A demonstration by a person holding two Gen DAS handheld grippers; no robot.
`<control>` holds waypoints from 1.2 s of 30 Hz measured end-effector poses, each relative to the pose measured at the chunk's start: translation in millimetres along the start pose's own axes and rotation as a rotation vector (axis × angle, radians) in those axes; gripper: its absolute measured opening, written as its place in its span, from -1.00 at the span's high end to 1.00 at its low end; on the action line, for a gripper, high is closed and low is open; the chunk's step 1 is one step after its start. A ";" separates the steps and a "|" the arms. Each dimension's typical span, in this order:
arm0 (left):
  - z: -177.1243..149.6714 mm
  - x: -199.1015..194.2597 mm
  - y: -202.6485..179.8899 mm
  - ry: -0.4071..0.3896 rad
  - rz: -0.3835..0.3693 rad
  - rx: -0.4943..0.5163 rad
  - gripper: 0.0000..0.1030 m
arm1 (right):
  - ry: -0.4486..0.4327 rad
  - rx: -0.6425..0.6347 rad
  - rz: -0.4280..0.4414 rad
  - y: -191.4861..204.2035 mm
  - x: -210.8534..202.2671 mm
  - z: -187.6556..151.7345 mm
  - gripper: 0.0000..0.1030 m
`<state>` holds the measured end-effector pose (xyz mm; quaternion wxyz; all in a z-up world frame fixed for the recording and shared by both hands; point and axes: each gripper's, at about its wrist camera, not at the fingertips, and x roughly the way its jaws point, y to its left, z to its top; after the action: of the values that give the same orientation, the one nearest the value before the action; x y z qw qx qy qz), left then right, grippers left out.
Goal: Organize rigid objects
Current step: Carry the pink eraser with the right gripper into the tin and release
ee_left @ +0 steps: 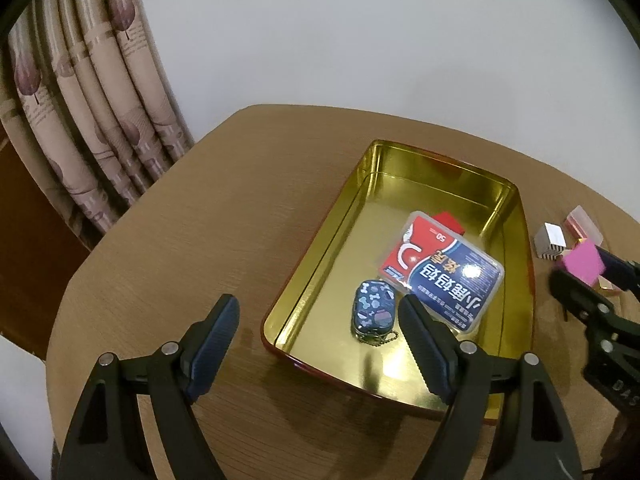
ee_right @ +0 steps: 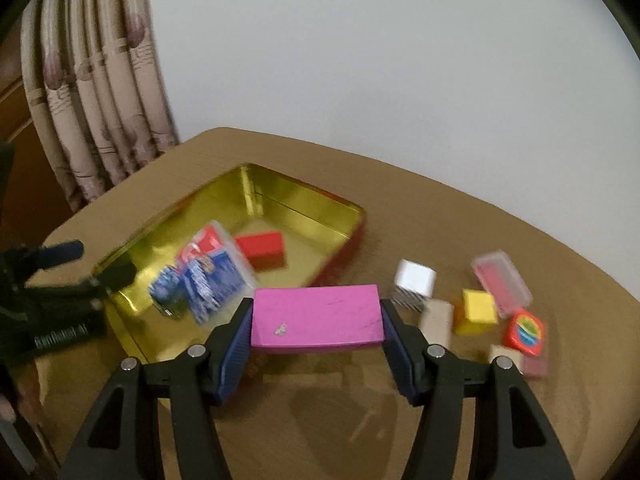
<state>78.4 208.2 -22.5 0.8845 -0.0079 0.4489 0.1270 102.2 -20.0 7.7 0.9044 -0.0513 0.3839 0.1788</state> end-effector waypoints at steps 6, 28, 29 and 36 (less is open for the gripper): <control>2.4 1.6 8.1 0.001 0.010 -0.029 -0.53 | 0.002 -0.038 0.028 26.9 14.3 20.1 -0.20; 11.7 3.5 24.6 -0.011 0.042 -0.080 -0.54 | 0.014 -0.159 0.022 68.9 27.8 1.3 -0.20; 12.0 3.8 25.1 -0.011 0.043 -0.080 -0.54 | 0.018 -0.163 0.021 70.1 27.5 -1.2 -0.20; 12.7 5.7 27.1 -0.009 0.045 -0.095 -0.54 | 0.034 -0.160 0.034 74.6 32.5 -11.5 -0.20</control>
<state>85.4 237.3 -16.8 0.8821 -0.0389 0.4383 0.1681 88.2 56.0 -20.3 0.8876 -0.1198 0.3846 0.2232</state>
